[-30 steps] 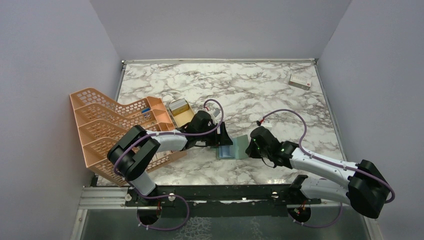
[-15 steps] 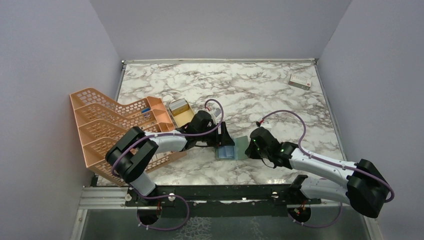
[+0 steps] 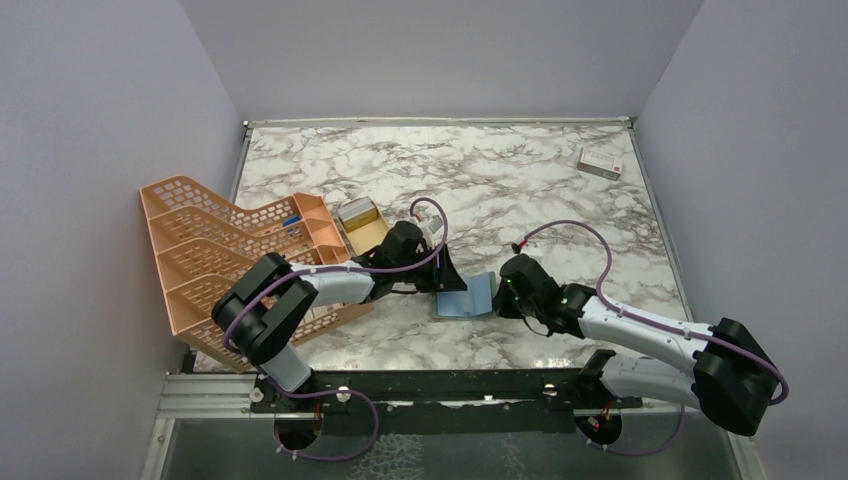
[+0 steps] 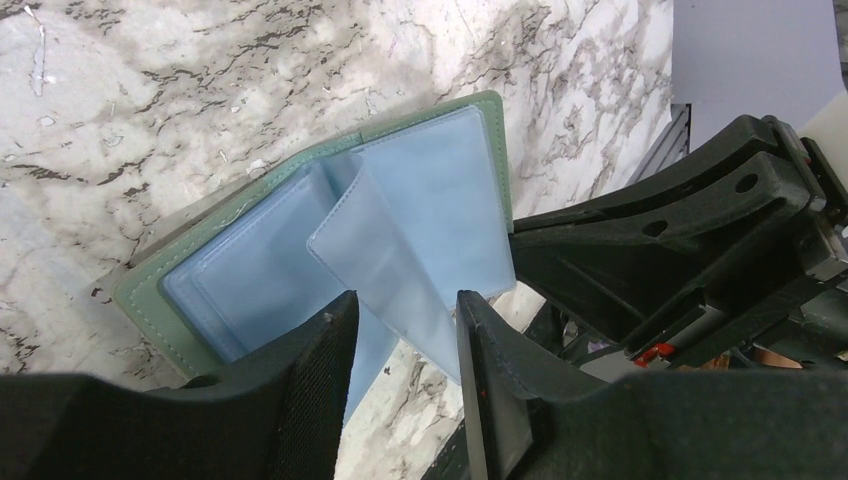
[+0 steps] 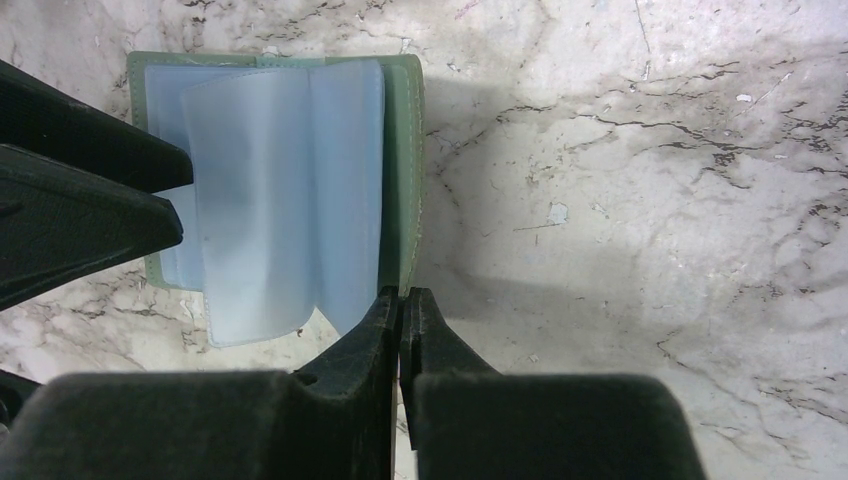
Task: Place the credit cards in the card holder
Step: Open the card holder at the center of the board.
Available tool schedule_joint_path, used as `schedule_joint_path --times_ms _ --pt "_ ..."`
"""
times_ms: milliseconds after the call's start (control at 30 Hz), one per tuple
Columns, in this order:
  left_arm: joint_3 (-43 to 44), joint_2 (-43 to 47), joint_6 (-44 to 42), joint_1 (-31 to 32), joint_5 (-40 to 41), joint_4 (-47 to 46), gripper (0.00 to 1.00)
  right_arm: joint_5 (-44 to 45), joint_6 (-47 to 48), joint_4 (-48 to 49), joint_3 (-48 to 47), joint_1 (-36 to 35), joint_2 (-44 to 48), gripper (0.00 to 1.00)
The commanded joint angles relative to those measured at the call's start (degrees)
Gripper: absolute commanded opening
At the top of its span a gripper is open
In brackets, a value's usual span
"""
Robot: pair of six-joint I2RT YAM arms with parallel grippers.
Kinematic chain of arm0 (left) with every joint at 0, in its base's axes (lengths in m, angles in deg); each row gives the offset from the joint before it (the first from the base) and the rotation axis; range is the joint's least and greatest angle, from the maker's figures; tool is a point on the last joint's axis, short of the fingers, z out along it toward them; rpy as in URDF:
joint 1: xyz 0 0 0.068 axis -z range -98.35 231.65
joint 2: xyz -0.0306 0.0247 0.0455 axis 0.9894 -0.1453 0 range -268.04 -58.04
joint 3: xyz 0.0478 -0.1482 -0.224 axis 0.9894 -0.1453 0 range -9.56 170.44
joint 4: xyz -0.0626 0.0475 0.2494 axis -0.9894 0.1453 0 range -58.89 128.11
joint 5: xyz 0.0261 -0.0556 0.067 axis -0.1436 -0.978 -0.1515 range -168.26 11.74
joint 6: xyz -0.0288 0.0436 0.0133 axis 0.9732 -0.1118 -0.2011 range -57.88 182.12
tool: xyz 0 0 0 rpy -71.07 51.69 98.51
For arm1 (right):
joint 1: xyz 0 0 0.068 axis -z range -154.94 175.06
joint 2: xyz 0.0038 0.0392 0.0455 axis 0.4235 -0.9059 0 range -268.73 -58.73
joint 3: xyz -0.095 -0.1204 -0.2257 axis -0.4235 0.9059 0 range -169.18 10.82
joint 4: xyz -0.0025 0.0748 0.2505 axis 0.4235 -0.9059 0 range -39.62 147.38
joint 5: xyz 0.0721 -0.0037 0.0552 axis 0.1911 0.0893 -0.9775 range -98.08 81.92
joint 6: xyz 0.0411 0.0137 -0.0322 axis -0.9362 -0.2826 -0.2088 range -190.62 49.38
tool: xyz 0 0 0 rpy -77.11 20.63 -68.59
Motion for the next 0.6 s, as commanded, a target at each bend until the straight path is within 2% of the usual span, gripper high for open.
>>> schedule_joint_path --times_ms 0,133,267,433,567 --pt "-0.8 -1.2 -0.3 0.6 -1.4 -1.9 0.42 -1.2 -0.1 -0.4 -0.9 0.0 0.1 0.06" --pt "-0.9 -1.7 -0.7 0.6 -0.8 -1.7 0.4 1.2 -0.1 -5.6 -4.4 0.0 1.5 0.26" --pt "-0.8 -2.1 -1.0 0.6 -0.4 -1.4 0.36 0.5 0.6 -8.0 -6.9 0.0 2.6 0.35" --pt "-0.7 -1.6 -1.6 0.6 0.2 -0.6 0.35 -1.6 1.1 -8.0 -9.0 -0.1 3.0 0.35" --pt "-0.5 -1.0 -2.4 0.6 0.9 0.6 0.35 -4.9 1.9 -5.1 -9.4 0.0 2.2 0.27"
